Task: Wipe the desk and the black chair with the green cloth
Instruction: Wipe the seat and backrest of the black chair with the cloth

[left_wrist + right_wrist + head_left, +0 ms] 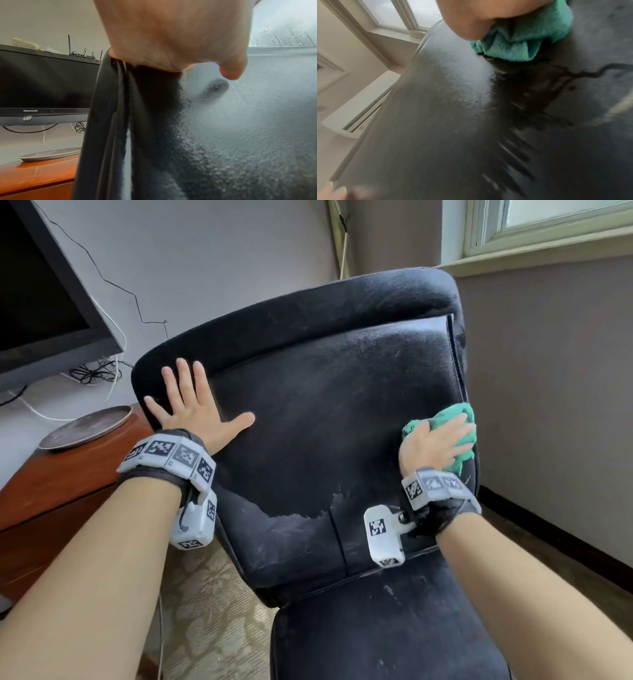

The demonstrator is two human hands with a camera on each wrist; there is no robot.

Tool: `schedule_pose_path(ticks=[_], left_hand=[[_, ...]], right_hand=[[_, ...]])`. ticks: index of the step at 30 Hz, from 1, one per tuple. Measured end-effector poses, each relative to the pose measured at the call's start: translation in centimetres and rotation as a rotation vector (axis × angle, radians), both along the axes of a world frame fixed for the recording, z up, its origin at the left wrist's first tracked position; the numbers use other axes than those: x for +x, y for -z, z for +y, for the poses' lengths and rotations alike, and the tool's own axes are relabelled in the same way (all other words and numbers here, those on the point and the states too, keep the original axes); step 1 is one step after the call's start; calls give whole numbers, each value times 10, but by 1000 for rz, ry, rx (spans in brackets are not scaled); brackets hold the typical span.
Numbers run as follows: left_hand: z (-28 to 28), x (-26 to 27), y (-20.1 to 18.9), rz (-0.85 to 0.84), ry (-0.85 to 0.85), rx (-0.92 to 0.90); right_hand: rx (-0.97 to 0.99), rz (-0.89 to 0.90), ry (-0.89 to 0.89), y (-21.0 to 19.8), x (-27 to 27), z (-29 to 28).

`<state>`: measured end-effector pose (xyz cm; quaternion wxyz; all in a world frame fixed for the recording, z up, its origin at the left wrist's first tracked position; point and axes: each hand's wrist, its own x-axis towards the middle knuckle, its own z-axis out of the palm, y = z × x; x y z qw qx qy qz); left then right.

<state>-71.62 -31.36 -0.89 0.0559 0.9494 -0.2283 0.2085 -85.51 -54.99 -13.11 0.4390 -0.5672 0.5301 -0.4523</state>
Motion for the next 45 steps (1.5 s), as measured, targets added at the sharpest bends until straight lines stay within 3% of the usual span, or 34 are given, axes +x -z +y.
schedule_pose_path(ticks=[4,9,14,21,28,33,40,42,45], left_hand=[[3,2,2,-5,1,-10],[1,5,3,-10,1,-2],[1,6,3,-6,-9,8],[2,4,2,-7,-12,10],[2,3,2,-18,-18,12],[-1,3,2,-21,-22,-8],[-3,5,3,-19,-39,-9],[-4,4,3,-22,-52,-3],[-3,5,4,-34,-67,0]], right_hand=[[-139,44,17,-37,-7,-27],[-297,-14,-222,-77,-11,-76],[-375,-12,-189,-32,-22,-66],[-335,45,-145,9,-39,-53],[-723,464,-232,44,-15,0],[-627,401,-261,19,-14,-13],[-415,34,-211,-46,-20,-77],[-465,109,-228,-36,-22,-73],[-699,326,-276,0,-24,-48]])
